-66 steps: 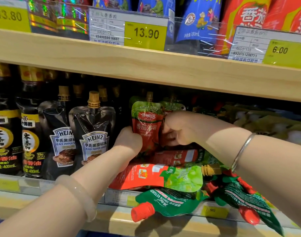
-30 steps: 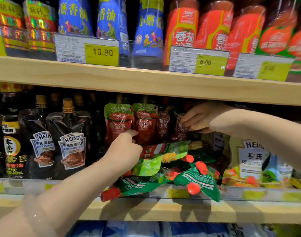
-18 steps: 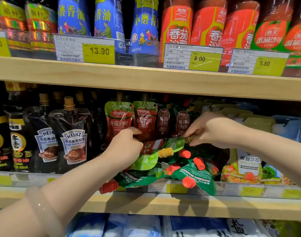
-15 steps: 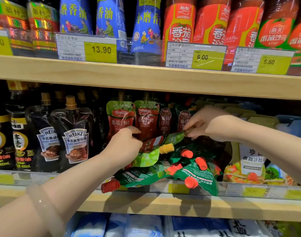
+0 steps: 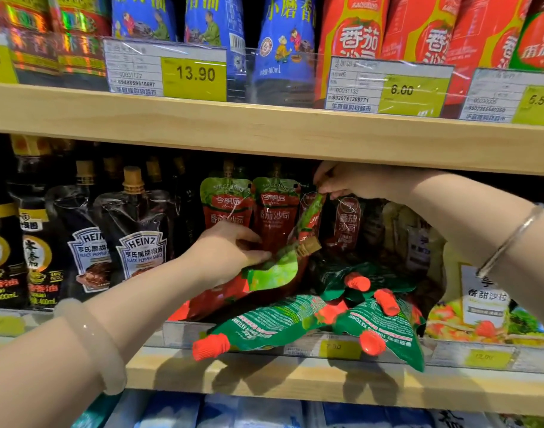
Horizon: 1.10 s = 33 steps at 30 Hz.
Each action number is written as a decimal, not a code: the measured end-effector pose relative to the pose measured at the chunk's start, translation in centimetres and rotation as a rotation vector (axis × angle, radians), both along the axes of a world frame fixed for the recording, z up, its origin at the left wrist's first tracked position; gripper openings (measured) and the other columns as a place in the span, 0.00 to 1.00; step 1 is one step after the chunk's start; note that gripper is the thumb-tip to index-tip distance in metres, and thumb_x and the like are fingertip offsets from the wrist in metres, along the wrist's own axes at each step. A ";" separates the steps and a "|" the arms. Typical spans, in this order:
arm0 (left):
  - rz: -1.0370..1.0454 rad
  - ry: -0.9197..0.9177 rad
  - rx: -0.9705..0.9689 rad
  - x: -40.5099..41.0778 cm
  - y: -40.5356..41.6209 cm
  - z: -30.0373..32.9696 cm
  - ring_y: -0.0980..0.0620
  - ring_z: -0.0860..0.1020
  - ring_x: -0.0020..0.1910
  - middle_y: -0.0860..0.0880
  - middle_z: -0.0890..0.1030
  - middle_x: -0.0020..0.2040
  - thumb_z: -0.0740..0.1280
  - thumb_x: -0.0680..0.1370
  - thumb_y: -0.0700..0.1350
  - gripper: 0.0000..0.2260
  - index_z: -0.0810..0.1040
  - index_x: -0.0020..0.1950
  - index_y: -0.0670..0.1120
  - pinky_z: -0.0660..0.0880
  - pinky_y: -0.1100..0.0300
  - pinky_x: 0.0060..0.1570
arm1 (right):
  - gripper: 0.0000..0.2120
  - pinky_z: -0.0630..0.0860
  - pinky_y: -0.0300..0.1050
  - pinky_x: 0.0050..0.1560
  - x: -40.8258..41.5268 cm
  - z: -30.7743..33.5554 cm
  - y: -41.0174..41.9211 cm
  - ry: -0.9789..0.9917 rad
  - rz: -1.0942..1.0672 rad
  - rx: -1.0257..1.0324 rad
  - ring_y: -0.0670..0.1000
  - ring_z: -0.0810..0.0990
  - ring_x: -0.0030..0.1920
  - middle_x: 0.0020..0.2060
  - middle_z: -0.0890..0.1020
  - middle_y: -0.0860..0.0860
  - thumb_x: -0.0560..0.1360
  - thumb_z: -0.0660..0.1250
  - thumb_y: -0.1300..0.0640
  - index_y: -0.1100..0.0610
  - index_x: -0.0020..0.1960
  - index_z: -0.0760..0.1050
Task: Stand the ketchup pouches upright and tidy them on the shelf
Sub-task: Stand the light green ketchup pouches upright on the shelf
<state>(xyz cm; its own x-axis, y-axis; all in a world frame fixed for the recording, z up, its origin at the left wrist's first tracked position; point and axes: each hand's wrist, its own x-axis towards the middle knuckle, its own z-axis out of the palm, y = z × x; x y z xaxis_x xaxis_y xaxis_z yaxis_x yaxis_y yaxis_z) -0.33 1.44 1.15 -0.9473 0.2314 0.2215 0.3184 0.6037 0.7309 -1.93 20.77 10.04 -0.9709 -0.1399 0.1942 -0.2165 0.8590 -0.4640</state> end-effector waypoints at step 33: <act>0.014 -0.161 -0.064 -3.6 1.2 -0.8 0.45 0.77 0.55 0.43 0.80 0.54 0.65 0.75 0.39 0.11 0.78 0.56 0.39 0.70 0.59 0.53 | 0.20 0.72 0.53 0.58 1.0 -5.8 -2.2 -0.406 -0.244 -0.775 0.66 0.71 0.65 0.57 0.76 0.64 0.76 0.55 0.73 0.66 0.68 0.63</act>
